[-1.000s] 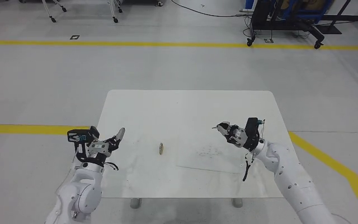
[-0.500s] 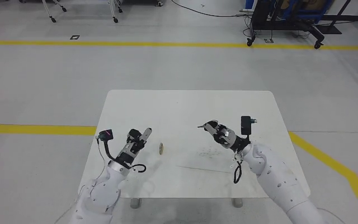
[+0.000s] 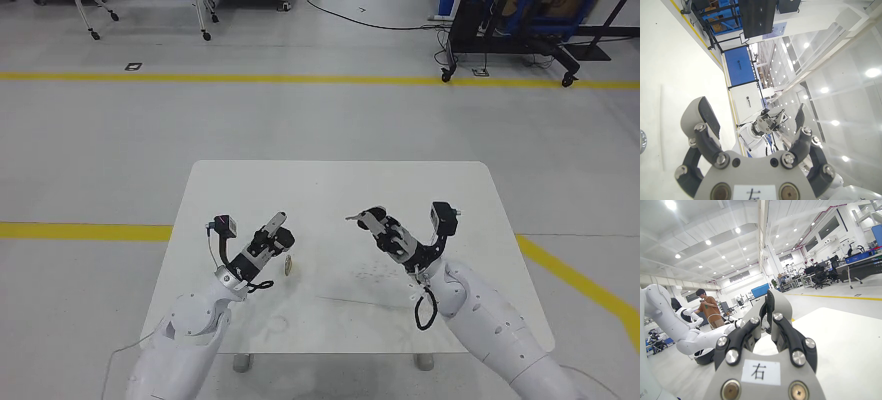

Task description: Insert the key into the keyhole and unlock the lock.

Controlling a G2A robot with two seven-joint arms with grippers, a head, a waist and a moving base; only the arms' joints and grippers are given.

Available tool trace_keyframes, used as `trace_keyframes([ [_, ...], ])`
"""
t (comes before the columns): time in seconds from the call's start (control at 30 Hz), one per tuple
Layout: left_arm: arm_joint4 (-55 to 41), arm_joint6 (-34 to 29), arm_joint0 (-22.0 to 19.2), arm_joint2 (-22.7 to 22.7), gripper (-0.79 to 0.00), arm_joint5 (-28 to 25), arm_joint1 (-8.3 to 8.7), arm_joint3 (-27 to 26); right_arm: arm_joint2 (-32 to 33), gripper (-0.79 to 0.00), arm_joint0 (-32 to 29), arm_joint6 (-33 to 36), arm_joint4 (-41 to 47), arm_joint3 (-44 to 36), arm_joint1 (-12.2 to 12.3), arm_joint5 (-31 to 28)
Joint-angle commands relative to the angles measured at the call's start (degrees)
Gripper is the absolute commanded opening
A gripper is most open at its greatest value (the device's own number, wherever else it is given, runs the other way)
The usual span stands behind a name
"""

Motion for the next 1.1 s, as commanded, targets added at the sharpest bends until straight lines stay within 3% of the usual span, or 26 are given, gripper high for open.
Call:
trace_keyframes([
  [0.0, 0.00, 0.01, 0.00, 0.00, 0.000, 0.00, 0.00, 0.00, 0.00, -0.785, 0.00, 0.00, 0.00, 0.00, 0.00, 0.00],
  [0.13, 0.31, -0.05, -0.24, 0.26, 0.000, -0.41, -0.04, -0.70, 0.00, -0.785, 0.00, 0.00, 0.00, 0.00, 0.00, 0.00],
  [0.27, 2.84, -0.23, -0.39, 1.99, 0.000, -5.26, -0.26, -0.28, -0.69, -0.785, -0.85, 1.53, 1.34, -0.22, -0.12, 0.73],
  [0.43, 3.53, -3.20, -1.71, 3.83, 0.000, -11.59, -0.47, 1.16, -3.13, -0.785, -2.19, 10.61, 12.30, -0.99, -0.29, 0.44],
  [0.67, 6.55, -5.47, -2.33, 5.48, 0.000, -15.65, -0.49, 1.93, -6.73, -0.785, -2.74, 25.78, 33.07, -3.32, 0.30, 0.38],
  [0.73, 7.56, -5.76, -2.56, 5.71, -0.089, -16.28, -0.47, 2.13, -6.83, -0.785, -2.43, 29.17, 36.35, -3.20, 0.49, 1.53],
  [0.87, 8.21, -4.93, -2.81, 6.07, -0.175, -16.89, -0.53, 2.63, -7.10, -0.785, -1.73, 34.85, 41.08, -2.84, 0.60, 4.85],
  [1.0, 9.89, -4.55, -3.18, 6.27, -0.397, -17.48, -0.50, 2.92, -6.62, -0.785, -1.26, 37.90, 44.22, -2.58, 0.54, 6.41],
  [1.07, 11.04, -4.42, -3.34, 6.32, -0.419, -17.60, -0.46, 3.11, -6.51, -0.785, -1.12, 39.31, 45.51, -2.34, 0.47, 7.20],
])
